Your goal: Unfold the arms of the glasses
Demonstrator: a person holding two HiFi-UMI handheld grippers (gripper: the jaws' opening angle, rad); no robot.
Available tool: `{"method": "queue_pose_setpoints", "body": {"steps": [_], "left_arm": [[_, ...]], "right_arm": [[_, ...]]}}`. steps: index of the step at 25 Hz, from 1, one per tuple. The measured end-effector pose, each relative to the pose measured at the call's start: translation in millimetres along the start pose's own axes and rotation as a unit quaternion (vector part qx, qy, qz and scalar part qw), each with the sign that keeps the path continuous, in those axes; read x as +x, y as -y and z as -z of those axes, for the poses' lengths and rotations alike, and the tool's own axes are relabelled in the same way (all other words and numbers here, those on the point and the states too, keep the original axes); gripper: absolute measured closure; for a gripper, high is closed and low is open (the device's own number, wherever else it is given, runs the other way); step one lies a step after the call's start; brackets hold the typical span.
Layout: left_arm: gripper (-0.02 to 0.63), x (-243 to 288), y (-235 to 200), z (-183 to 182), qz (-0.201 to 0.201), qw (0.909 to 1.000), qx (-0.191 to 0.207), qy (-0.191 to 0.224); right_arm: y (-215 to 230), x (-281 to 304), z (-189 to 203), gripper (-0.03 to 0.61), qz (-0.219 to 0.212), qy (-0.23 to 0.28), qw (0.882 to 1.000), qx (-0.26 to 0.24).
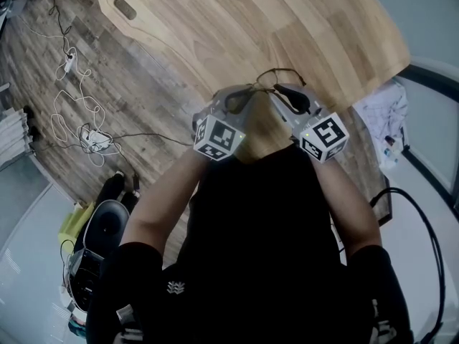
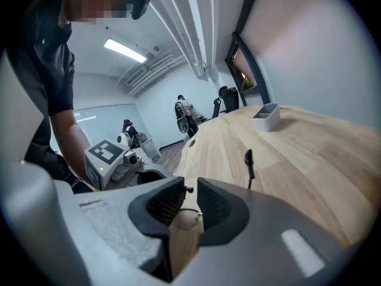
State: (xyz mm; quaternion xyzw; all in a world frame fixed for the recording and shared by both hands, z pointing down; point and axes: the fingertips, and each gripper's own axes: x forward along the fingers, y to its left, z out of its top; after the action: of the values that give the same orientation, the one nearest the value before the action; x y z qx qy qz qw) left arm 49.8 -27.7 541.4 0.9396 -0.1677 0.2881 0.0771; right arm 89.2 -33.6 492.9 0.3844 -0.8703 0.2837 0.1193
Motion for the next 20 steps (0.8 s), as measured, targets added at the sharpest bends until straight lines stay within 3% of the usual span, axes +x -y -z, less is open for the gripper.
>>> {"method": "queue_pose_setpoints", "body": {"steps": [4,8,20], "left_arm": [[0.578,0,3,0,0.001,1.0000,0.000,0.000],[0.578,-1,2,1,-0.004,1.0000,-0.002,0.000],[0.517,-20,3,3,-0.037,0.9992,0.002,-0.012]], "right_arm": [[0,3,8,0.508,-0.010,-0.016,1.000,0.018],[-5,2,11,0.552,-0.026,-0.024,0.999,0.016],[-33,2,-1,0.555,-0.048,-0.028,0.998,-0.024]]}}
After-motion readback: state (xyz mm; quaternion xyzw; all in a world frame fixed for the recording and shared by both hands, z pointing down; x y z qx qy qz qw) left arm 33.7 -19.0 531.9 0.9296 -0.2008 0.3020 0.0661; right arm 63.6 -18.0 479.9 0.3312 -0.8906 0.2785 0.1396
